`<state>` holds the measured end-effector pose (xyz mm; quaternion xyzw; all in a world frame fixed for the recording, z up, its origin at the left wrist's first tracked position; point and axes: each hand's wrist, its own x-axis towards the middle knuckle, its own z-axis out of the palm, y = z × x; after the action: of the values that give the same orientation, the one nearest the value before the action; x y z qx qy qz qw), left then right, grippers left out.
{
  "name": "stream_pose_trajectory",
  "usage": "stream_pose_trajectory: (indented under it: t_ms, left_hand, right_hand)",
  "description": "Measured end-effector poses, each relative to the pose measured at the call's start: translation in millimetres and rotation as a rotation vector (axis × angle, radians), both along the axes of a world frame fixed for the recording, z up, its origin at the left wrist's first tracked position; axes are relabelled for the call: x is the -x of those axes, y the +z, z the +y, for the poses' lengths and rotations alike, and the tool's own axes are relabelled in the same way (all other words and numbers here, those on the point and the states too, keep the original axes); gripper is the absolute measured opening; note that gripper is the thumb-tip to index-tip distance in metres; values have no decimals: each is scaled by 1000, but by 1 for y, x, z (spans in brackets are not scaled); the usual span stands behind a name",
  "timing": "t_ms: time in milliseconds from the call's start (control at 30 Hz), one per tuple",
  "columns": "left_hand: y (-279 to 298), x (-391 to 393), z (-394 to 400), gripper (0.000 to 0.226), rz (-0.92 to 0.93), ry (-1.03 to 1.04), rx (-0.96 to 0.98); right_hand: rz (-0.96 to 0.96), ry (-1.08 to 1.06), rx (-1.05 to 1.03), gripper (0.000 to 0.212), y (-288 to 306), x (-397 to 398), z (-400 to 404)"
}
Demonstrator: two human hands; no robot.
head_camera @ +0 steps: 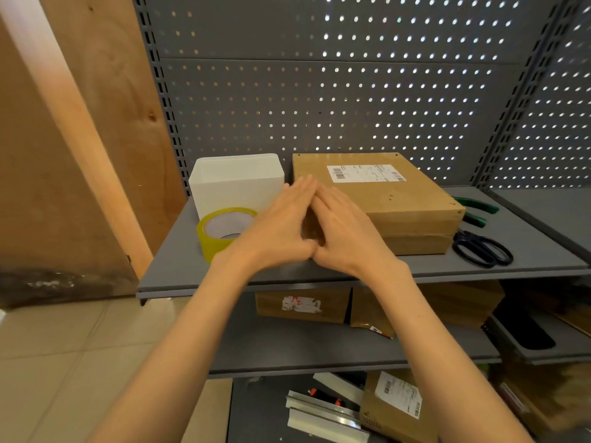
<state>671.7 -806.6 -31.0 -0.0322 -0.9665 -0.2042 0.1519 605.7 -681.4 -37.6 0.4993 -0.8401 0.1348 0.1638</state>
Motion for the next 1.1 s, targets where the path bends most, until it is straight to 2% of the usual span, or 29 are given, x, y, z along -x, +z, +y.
stream_pose_trajectory:
  t_ms: [100, 233, 333, 567, 633, 767, 900, 1100]
  left_hand:
    - [-11, 7, 3, 100, -92, 25, 36]
    - [-13, 1, 4, 94, -66, 27, 32]
    - [-11, -7, 6, 91, -113, 48, 28]
    - [-19, -9, 11, 95, -240, 115, -158]
    - [-22, -10, 7, 90, -262, 134, -145]
    - [-18, -9, 5, 76, -114, 185, -240]
    - [-22, 3, 21, 69, -49, 160, -538]
    - [-47, 12, 48, 51, 208, 423, -671]
  right_hand:
    - [33, -51, -63, 87, -7, 0, 3]
    - [28, -86, -37, 81, -10, -4, 0]
    - [9, -159, -29, 78, -13, -6, -2]
    - [-30, -251, 14, 77, -13, -6, 1]
    - [-44, -241, 16, 79, -11, -6, 2]
    - [-37, -139, 32, 76, -4, -4, 6]
    - [4, -119, -8, 69, -8, -2, 7]
    - [12, -138, 51, 65, -17, -2, 2]
